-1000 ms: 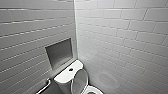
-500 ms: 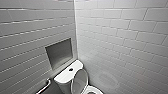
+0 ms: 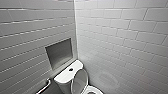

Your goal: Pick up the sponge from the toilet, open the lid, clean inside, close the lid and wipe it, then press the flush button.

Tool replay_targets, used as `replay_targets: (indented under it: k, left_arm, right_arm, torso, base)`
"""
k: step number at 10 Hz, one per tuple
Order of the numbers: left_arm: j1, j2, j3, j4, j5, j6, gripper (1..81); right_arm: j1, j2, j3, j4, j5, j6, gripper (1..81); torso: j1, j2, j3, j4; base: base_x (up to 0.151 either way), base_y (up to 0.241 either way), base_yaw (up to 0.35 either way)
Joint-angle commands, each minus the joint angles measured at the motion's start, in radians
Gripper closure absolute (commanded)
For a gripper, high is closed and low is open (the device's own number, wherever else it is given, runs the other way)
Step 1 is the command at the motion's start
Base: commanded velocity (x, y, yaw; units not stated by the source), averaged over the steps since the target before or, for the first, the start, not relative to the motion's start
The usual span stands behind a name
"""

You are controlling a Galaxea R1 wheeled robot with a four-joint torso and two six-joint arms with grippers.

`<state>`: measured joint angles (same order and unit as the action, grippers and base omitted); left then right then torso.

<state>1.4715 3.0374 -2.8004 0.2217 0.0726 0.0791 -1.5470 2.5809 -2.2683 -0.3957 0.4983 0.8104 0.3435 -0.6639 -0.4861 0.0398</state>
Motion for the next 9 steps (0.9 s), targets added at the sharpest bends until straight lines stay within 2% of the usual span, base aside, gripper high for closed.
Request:
replay_targets:
  k: [1,2,3,4,5,6,7,8,9]
  left_arm:
    - [-0.029,-0.005,-0.004,0.007,0.067,0.007,1.0]
    - [-0.029,-0.003,-0.004,0.007,0.067,0.007,1.0]
    - [-0.029,-0.001,-0.002,0.008,0.067,0.007,1.0]
    - [-0.029,0.0,-0.002,0.008,0.067,0.007,1.0]
    - [-0.029,0.0,-0.002,0.008,0.067,0.007,1.0]
    - [-0.029,-0.001,-0.002,0.008,0.067,0.007,1.0]
    - [-0.029,-0.002,-0.002,0.008,0.067,0.008,1.0]
    - [-0.029,0.0,-0.002,0.01,0.066,0.008,1.0]
    - [-0.029,0.002,0.005,0.011,0.066,0.008,1.0]
  right_arm:
    - [-0.022,-0.026,0.05,0.261,-0.046,-0.206,81.1]
    - [-0.011,-0.035,0.113,0.461,-0.102,-0.426,81.1]
    - [0.032,-0.045,0.187,0.741,-0.171,-0.731,81.1]
    - [0.03,-0.025,0.134,0.615,-0.176,-0.578,81.1]
    - [0.149,-0.07,0.237,1.19,-0.382,-1.205,81.1]
    - [0.185,-0.087,0.244,1.223,-0.467,-1.282,81.1]
    - [0.233,-0.091,0.247,1.22,-0.481,-1.295,81.1]
    - [0.26,-0.11,0.274,1.183,-0.478,-1.33,81.1]
    - [0.274,-0.123,0.313,1.172,-0.431,-1.337,81.1]
  torso:
    - [0.0,0.0,0.0,0.0]
    - [0.0,0.0,0.0,0.0]
    - [0.0,0.0,0.0,0.0]
    - [0.0,0.0,0.0,0.0]
    - [0.0,0.0,0.0,0.0]
    - [0.0,0.0,0.0,0.0]
    - [0.064,-0.101,0.0,0.0]
    - [0.069,-0.108,0.0,0.0]
    - [0.083,-0.13,0.0,0.0]
  base:
    - [0.0,0.0,0.0]
    - [0.0,0.0,0.0]
    - [0.0,0.0,0.0]
    - [0.0,0.0,0.0]
    - [0.0,0.0,0.0]
    - [0.0,0.0,0.0]
    - [0.0,0.0,0.0]
    - [0.0,0.0,0.0]
    - [0.0,0.0,0.0]
